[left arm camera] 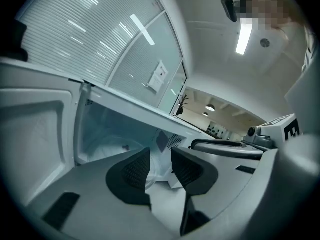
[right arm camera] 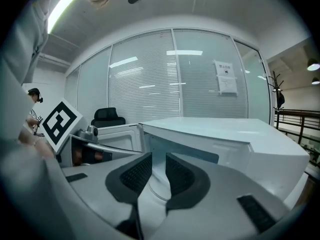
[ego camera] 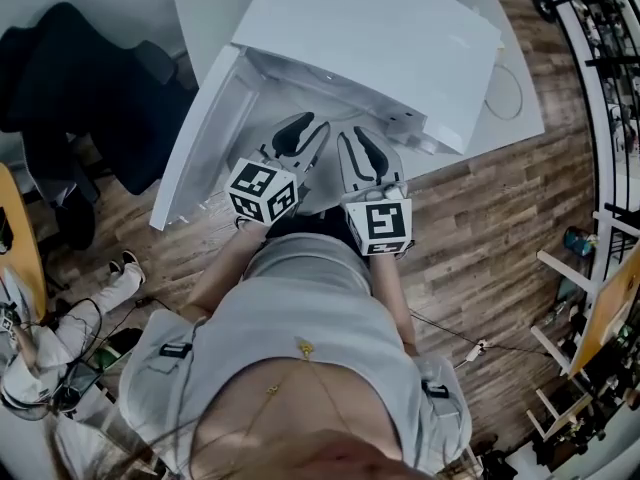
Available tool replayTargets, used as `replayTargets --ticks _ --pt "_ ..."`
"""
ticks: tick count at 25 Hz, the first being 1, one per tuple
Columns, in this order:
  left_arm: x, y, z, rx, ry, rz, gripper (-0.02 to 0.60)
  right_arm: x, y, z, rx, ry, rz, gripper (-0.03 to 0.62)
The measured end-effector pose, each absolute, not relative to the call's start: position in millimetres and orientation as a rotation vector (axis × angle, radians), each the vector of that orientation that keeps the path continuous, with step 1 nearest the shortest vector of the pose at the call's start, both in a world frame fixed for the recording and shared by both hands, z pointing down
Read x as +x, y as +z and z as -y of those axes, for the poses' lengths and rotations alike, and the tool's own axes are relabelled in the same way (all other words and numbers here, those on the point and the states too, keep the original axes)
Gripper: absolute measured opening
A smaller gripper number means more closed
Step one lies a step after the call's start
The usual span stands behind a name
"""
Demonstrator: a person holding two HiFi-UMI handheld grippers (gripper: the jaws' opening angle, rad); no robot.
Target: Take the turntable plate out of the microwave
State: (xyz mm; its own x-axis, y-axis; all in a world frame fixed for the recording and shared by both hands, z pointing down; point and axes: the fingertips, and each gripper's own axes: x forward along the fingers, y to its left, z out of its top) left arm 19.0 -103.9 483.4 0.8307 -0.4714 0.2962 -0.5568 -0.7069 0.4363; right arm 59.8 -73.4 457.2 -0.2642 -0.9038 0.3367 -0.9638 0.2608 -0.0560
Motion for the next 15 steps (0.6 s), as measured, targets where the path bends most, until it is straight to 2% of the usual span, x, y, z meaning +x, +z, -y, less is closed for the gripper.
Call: replayTargets --ticks 15 --pt "0 555 131 2.318 0.361 0.864 0.14 73 496 90 1.722 0.482 2.224 0.092"
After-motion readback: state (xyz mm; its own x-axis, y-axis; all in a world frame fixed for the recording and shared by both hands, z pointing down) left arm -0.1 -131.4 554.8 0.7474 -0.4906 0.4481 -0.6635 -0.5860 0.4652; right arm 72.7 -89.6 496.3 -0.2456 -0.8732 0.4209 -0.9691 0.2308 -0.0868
